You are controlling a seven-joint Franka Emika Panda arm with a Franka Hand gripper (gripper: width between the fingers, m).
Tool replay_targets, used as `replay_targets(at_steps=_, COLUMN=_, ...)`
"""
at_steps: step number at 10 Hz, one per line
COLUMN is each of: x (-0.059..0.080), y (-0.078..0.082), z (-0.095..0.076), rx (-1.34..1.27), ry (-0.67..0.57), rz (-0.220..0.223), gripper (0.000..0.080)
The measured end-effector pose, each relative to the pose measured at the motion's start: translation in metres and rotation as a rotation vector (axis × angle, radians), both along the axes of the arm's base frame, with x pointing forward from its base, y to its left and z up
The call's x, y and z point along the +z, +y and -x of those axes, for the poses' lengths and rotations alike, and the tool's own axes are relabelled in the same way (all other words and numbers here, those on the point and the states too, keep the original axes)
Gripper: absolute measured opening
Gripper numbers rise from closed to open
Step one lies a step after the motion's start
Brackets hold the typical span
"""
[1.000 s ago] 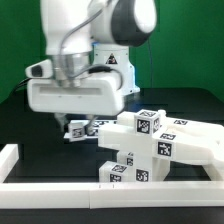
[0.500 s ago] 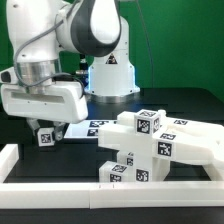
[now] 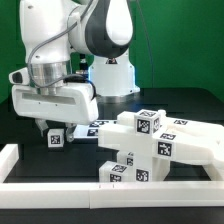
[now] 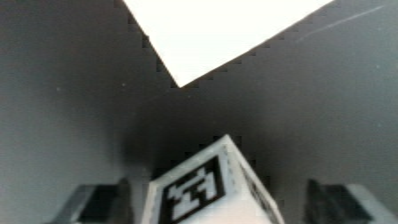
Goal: Assemble chair
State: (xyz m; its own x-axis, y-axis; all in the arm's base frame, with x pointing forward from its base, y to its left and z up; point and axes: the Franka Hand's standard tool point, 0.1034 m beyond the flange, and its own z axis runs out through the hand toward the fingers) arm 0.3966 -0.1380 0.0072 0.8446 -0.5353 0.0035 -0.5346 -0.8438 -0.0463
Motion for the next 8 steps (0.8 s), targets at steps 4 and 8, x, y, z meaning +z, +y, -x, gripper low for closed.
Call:
replay_targets(at_steps=4, x=0.030, y=0.011, z=-0.031, rx=0.355, ry=0.040, rz=-0.029, gripper=0.0646)
replay_targets(at_steps=8, x=0.027, y=0.013, z=-0.026, rx=0.504, ry=0.050, rz=-0.047, gripper=0.0649)
